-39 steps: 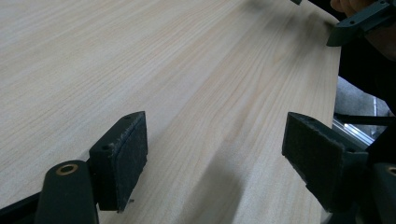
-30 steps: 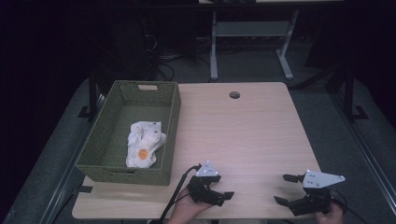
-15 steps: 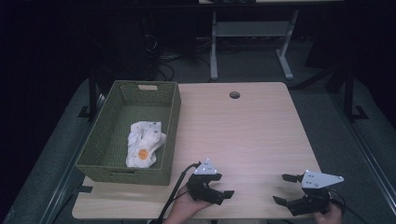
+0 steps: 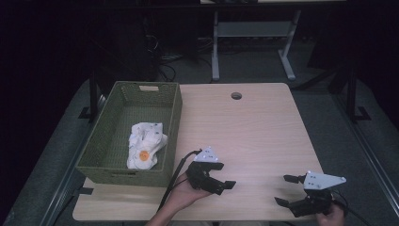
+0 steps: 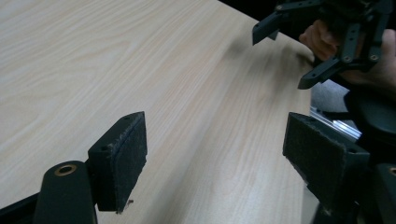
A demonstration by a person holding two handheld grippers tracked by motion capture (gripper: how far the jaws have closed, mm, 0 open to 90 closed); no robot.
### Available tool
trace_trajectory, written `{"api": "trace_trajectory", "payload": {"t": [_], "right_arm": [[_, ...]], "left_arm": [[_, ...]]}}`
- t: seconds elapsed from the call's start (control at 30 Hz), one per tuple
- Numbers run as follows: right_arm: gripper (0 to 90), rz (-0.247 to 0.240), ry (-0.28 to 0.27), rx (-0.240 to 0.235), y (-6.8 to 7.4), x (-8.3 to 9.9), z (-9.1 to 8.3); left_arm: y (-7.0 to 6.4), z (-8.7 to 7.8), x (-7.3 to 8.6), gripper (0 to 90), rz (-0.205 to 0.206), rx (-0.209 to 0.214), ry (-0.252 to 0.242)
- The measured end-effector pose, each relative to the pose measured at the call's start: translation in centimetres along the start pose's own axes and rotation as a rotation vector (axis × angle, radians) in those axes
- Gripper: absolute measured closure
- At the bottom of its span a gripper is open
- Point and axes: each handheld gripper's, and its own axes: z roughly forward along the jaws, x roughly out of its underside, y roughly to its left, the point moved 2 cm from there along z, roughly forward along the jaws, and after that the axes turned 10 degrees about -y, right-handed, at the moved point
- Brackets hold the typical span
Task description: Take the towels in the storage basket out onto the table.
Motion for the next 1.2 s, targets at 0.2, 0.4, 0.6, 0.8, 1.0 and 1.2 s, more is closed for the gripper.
{"api": "trace_trajectory", "payload": {"t": [0.2, 0.4, 0.6, 0.8, 1.0, 1.2], "right_arm": [[13.8, -0.006, 0.0, -0.001, 0.0, -0.1, 0.0], [13.8, -0.009, 0.0, -0.002, 0.0, -0.1, 0.0], [13.8, -0.017, -0.006, -0.007, 0.1, -0.1, -0.1], [13.8, -0.019, -0.006, -0.01, 0.1, -0.1, -0.1], [13.8, -0.022, -0.008, -0.015, 0.1, -0.1, -0.2], [13.8, -0.022, -0.011, -0.018, 0.3, -0.2, -0.3]], "left_arm": [[0.0, -0.3, -1.4, 22.2, 0.053, 0.02, 0.029], [0.1, -1.0, -3.4, 22.4, 0.089, 0.036, 0.057], [0.9, -1.8, -4.7, 22.5, 0.077, 0.055, 0.056], [1.3, -2.3, -5.9, 22.7, 0.094, 0.055, 0.07], [2.4, -3.2, -7.2, 22.8, 0.086, 0.051, 0.098], [3.6, -4.6, -8.4, 22.4, 0.083, 0.045, 0.152]]}}
